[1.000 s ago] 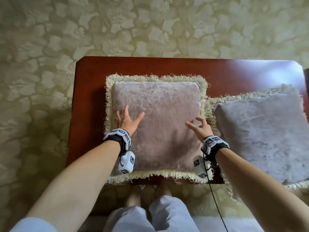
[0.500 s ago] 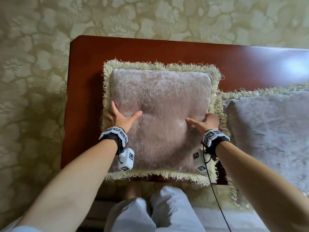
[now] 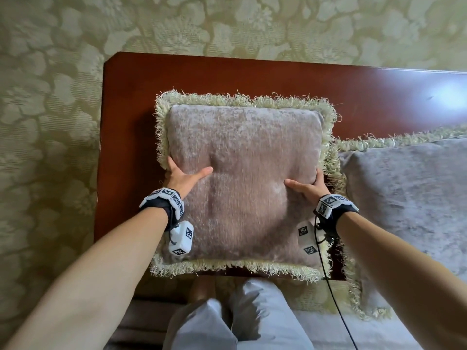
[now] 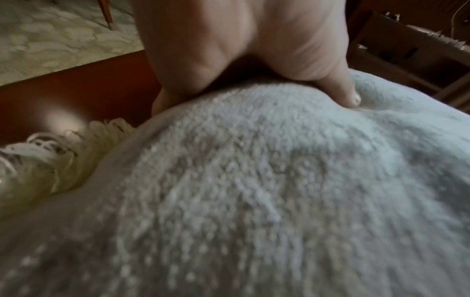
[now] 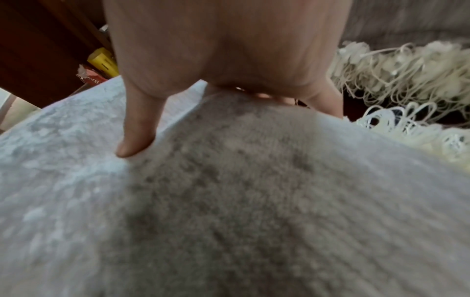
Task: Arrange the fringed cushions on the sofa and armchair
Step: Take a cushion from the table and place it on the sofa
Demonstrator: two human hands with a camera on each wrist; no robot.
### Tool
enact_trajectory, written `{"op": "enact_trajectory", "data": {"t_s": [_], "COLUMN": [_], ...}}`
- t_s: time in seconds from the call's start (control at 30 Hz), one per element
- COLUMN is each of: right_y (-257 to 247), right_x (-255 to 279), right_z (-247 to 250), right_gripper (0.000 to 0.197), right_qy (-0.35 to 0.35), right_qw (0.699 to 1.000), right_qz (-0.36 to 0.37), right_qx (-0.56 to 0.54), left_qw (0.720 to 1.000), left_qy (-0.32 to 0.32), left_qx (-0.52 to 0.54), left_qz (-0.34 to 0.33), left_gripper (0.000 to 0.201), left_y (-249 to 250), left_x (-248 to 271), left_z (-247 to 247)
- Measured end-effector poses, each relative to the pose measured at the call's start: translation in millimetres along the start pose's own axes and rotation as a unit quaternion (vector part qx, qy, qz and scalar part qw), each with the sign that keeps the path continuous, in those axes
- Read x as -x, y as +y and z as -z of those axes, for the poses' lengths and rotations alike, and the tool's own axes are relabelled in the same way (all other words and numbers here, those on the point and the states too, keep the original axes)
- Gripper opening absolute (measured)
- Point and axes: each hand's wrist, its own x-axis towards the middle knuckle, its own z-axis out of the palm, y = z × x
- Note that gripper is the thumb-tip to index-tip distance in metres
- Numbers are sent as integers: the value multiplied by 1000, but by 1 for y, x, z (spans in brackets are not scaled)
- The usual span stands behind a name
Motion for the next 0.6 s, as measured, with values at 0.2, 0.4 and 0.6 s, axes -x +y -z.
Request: {"op": "enact_trajectory", "data": {"t_s": [0.2,0.4,0.6], "right_y": [-17,-49,-77], "right_x": [13,34,56], "right_z": [-7,-12,0], "right_gripper": [85,100,143], "right_qy": [29,35,72], "right_qw": [999,995,994], "right_qz": [28,61,80], "right_qx": [-34,-71,-2], "left_qw": [1000,998,993], "left_qy": [20,58,90], "left_qx": [15,12,15], "left_qz": [-11,-34,-70], "left_gripper": [120,135,140], "left_y": [20,36,60], "left_x": [25,41,65], "left_z": [-5,-10,-8]}}
